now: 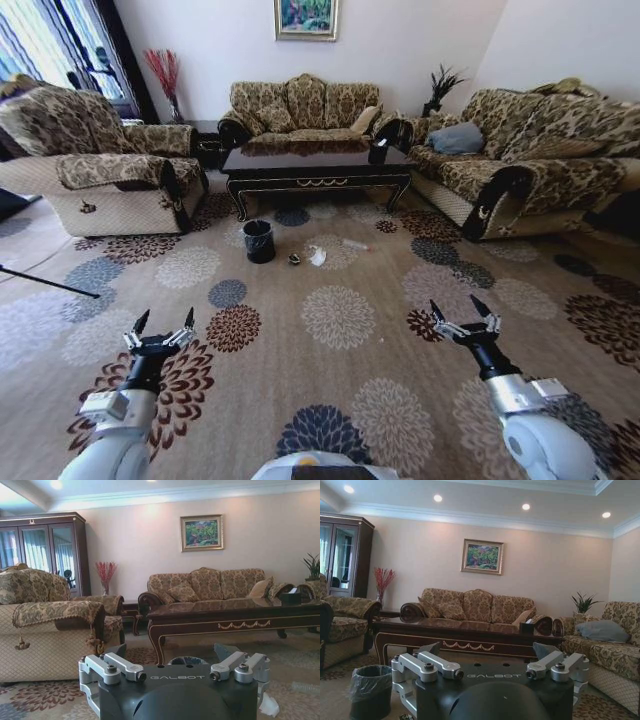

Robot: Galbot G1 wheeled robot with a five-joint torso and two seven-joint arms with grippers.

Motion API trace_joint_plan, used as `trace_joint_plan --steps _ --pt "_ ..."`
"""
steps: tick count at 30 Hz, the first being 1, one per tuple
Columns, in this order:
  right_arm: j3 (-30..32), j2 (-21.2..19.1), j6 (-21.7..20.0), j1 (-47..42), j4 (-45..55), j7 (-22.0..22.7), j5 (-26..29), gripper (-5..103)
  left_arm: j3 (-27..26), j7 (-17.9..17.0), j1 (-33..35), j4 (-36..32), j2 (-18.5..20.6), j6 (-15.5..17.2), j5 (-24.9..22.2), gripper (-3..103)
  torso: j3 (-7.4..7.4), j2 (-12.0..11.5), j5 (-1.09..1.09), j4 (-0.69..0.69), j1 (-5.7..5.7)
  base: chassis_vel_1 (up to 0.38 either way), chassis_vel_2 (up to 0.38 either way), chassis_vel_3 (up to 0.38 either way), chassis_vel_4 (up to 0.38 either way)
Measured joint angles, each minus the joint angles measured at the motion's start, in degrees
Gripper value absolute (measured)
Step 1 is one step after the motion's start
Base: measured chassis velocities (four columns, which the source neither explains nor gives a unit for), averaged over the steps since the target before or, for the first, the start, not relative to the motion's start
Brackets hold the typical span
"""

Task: Move to the front of the table and pick up the trash from the floor, then place it into the trash bin.

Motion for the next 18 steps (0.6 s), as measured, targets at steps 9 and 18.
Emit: trace_joint_plan --steps 9,18 --pt "-0.11 0.20 0.06 -0.06 -0.39 -0.10 -0.38 100 -0.05 0.07 -0.02 -0.48 0.00 -0.08 0.00 100 -0.99 -1.75 0.00 0.00 -0.76 0.000 0.000 0.000 0.000" --pt "-0.22 0.21 0.09 -0.02 -0.42 -0.07 -0.47 100 -0.44 0.11 0.07 -1.71 0.14 -0.09 -0.23 100 -2.38 -3.96 0.00 0.00 -1.56 0.000 0.000 0.000 0.000"
